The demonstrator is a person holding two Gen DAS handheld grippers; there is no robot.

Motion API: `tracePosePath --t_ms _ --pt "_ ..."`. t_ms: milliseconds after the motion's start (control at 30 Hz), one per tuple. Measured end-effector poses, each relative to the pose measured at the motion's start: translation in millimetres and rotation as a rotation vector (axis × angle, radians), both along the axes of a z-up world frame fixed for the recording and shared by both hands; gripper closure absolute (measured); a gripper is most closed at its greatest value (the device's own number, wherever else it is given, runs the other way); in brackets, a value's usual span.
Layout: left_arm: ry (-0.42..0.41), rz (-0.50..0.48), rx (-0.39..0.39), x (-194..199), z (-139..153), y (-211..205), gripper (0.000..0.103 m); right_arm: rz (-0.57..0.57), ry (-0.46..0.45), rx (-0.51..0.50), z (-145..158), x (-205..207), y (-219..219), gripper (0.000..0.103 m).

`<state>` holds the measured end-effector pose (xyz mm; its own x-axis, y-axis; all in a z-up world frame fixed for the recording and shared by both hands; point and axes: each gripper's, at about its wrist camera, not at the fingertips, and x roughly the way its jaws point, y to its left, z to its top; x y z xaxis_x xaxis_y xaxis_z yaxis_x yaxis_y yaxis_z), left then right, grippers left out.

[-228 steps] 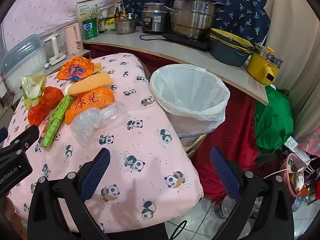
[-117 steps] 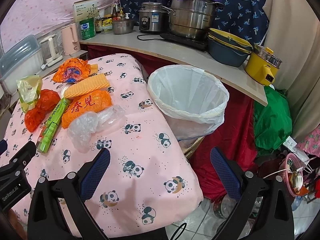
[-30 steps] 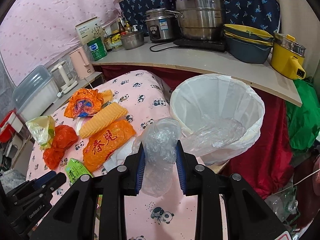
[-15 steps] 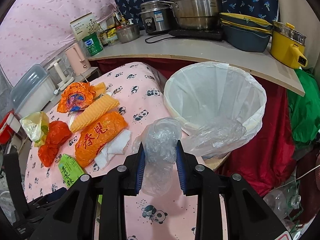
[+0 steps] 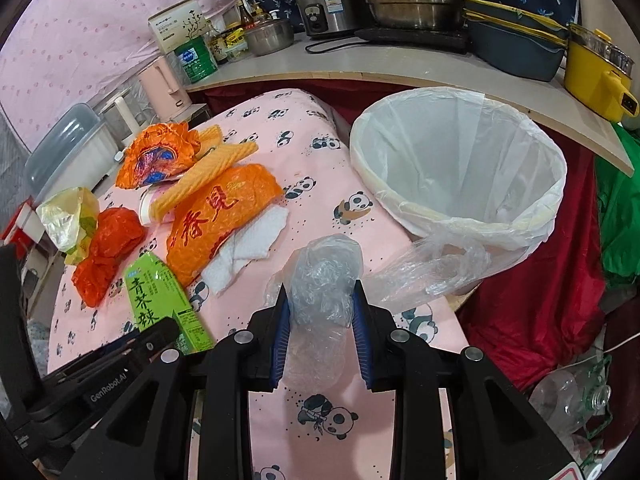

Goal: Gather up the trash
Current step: 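Carry the clear bag and green box over the white trash bin with both tools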

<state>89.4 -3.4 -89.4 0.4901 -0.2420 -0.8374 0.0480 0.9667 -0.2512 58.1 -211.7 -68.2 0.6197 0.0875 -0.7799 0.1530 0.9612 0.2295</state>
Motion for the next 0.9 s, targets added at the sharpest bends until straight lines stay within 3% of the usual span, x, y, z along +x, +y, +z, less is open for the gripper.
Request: tracePosePath --t_ms 333,533,700,900 --pt "0.012 -0.056 -0.049 2.0 -1.5 -17.4 0.067 0.08 0.035 0.0 -14.5 -2.4 29.2 0.075" --pt "0.04 -0.059 -0.096 10.5 -4.7 -24.8 0.072 0.077 0.046 0.03 -19.2 -3.0 20.0 0.075" --pt "0.004 -0.1 -0.072 5.0 5.3 -32.1 0.08 0.078 0.043 0.028 -17.1 -4.4 19.7 0.075" --pt "-0.035 -0.14 -0.028 -3.8 21.6 -38.9 0.082 0.055 -0.011 -0.002 5.0 -10.2 12.1 0.075"
